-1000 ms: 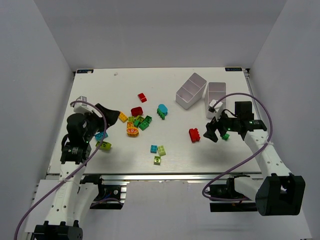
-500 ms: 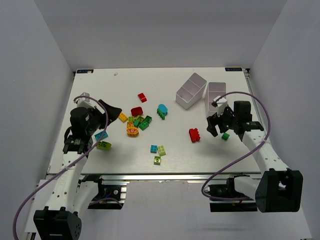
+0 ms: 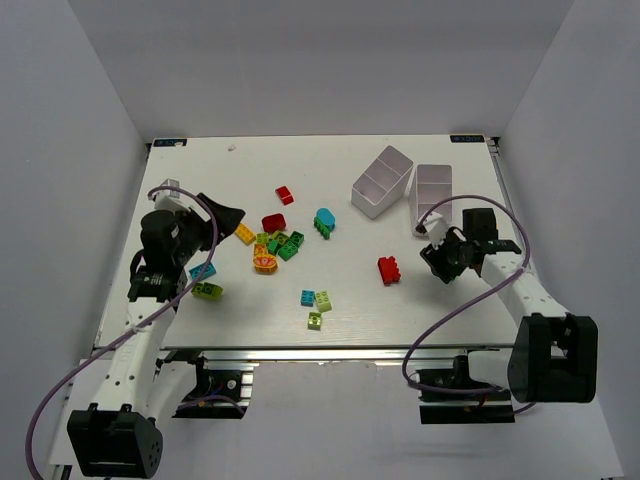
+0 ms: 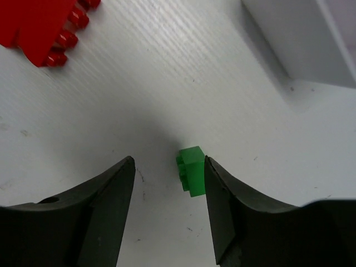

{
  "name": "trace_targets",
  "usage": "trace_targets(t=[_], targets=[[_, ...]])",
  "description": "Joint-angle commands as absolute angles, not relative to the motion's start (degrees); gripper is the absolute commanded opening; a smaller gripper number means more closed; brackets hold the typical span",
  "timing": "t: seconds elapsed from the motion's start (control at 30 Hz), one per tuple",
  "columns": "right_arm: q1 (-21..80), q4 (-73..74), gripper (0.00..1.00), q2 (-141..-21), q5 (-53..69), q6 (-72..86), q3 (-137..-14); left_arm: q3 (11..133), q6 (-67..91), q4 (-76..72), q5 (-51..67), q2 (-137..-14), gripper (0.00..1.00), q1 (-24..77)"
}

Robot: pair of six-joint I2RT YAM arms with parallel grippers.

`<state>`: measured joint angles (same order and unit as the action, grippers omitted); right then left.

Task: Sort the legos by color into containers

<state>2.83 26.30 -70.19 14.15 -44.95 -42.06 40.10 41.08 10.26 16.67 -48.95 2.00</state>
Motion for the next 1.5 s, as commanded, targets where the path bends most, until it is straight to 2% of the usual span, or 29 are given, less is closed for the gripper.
trace_targets(t=[0.0,0.23,0.53,0.93,1.27,1.47], targets=[[1.5,28.8,0.57,-74.2,12.0,-49.7,-42.7,40.2,41.3,8.7,18.0,-49.0,0.88,2.0],[1.1,28.6,0.56,-79.2,10.2,-50.1,-44.3,41.0,40.7,10.2,17.8,-48.9,0.88,2.0],[0.9,27.3,0.56,-78.3,9.5,-51.2,-43.9,41.0,39.8,12.0,17.8,-47.6,0.88,2.0],[0.6,27.7,0.72,-74.4,8.2,-56.9,-43.3,38.5,40.1,13.4,17.8,-44.4,0.88,2.0],[-3.0,29.2,0.74,-79.6,7.8,-59.1,-44.9,37.9,40.1,12.7,18.0,-44.9,0.88,2.0],[-4.5,31.8,0.72,-82.6,12.3,-66.1,-45.5,38.0,40.3,11.8,18.4,-46.2,0.88,2.0]])
